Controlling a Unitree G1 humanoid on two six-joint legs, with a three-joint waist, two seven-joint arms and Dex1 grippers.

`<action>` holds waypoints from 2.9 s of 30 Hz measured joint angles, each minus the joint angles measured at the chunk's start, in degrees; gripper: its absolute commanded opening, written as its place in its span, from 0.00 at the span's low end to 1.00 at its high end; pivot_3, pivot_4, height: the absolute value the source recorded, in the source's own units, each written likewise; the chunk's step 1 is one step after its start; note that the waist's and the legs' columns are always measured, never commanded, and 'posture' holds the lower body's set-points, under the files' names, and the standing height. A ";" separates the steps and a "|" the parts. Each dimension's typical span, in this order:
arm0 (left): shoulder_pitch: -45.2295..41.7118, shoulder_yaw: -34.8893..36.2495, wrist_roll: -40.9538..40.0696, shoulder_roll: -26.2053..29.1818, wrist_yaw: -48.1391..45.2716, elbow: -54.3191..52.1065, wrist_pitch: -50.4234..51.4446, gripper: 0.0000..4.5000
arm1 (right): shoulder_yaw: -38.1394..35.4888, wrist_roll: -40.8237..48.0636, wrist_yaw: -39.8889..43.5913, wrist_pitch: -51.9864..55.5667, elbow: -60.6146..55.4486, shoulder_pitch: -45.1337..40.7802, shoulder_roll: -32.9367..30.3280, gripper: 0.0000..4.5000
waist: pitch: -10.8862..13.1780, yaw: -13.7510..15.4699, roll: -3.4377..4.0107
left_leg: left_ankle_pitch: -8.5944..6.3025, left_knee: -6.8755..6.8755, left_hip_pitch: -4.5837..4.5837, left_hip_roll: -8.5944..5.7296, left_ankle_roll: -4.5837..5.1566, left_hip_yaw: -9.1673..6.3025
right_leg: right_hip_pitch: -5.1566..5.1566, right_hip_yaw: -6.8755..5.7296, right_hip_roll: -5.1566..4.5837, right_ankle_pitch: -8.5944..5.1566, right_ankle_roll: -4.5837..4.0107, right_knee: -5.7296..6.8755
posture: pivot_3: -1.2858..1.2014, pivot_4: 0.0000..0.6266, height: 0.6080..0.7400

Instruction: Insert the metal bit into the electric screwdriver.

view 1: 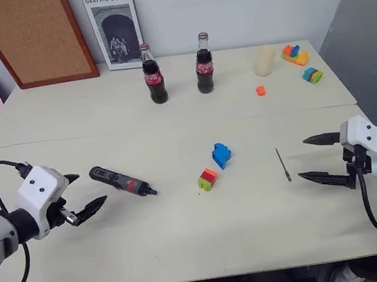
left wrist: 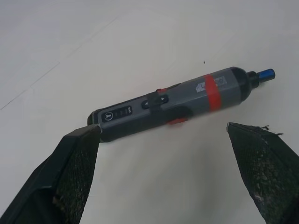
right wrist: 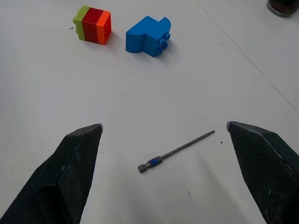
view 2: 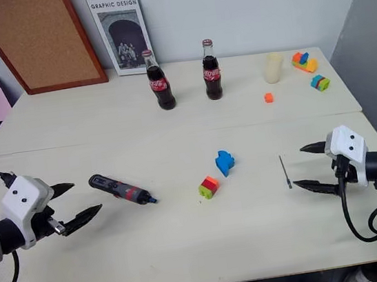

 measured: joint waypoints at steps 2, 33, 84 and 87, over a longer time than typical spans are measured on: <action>-0.16 -0.46 -0.04 0.00 -0.29 0.19 -0.02 1.00 | -0.04 -0.02 -0.04 -0.01 -0.28 0.59 0.00 1.00 | 0.00 0.00 0.00 | 0.00 0.00 0.00 0.01 0.00 -0.01 | 0.00 0.00 0.00 0.00 0.00 0.00 | 0.52 0.24 1.00; -10.50 -14.46 -3.95 -0.37 -7.93 -3.94 -4.59 1.00 | 16.82 -4.82 -19.01 7.76 -7.74 -13.18 18.31 1.00 | -0.03 -0.68 -0.01 | 0.01 0.05 0.00 -0.01 -0.02 -0.03 | -0.06 0.11 0.01 0.01 0.00 0.18 | 0.52 0.24 1.00; -41.81 -44.60 -1.32 -28.82 -8.71 8.05 -8.75 1.00 | -2.01 -23.53 -52.16 25.24 -1.48 -8.41 30.30 0.47 | -0.06 0.29 0.08 | 0.00 0.73 -0.72 -0.17 0.02 0.11 | -0.25 0.21 0.07 0.07 0.18 0.21 | 0.52 0.24 1.00; -44.80 -47.32 1.39 -32.10 -8.28 10.47 -10.39 1.00 | -6.02 -23.06 -54.08 23.57 3.16 -10.13 31.53 0.47 | -0.08 -1.07 0.11 | 0.00 0.73 -0.58 -0.19 0.03 0.11 | -0.21 0.26 0.21 0.16 0.14 0.27 | 0.52 0.24 1.00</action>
